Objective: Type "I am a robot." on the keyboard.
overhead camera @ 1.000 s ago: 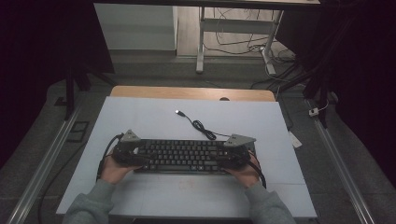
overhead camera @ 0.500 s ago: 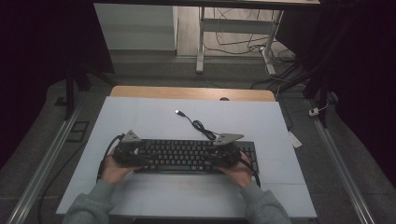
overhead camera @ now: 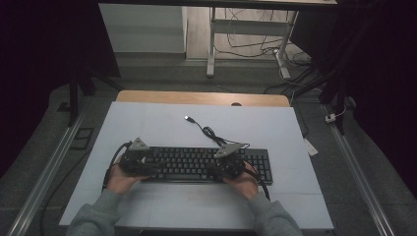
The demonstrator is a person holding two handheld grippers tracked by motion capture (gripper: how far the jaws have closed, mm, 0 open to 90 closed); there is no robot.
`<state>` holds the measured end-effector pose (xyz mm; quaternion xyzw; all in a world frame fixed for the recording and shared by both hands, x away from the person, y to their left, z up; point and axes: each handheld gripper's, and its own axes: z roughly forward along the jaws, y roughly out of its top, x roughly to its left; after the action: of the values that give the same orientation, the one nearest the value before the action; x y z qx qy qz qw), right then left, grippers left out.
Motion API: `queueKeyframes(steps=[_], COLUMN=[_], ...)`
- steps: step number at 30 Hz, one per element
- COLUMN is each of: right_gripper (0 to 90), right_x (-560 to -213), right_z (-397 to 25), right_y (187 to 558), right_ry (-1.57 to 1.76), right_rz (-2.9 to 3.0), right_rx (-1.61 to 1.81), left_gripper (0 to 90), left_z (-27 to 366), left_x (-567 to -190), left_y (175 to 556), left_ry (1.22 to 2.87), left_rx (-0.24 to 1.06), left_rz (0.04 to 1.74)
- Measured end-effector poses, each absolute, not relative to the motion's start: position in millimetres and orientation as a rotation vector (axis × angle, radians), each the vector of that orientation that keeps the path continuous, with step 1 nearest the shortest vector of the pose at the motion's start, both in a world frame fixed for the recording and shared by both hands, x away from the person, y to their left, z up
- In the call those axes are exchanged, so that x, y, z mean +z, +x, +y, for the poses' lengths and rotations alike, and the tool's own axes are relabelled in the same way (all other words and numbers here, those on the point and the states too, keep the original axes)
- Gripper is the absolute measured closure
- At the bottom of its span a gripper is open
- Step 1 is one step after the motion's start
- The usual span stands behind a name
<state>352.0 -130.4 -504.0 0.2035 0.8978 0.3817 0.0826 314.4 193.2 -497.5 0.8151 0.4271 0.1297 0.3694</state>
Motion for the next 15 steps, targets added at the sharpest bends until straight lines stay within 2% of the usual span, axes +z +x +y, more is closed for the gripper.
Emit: queueKeyframes(steps=[15], right_gripper=[89.9], right_x=[-506.2], right_z=[-129.2], right_y=[352.1], right_ry=[0.61], right_rz=[2.686], right_rx=[1.132], left_gripper=[26.0], left_z=[193.3], left_x=[-498.3], left_y=[314.8], left_ry=[2.101], left_rx=[0.331], left_rz=[1.096])
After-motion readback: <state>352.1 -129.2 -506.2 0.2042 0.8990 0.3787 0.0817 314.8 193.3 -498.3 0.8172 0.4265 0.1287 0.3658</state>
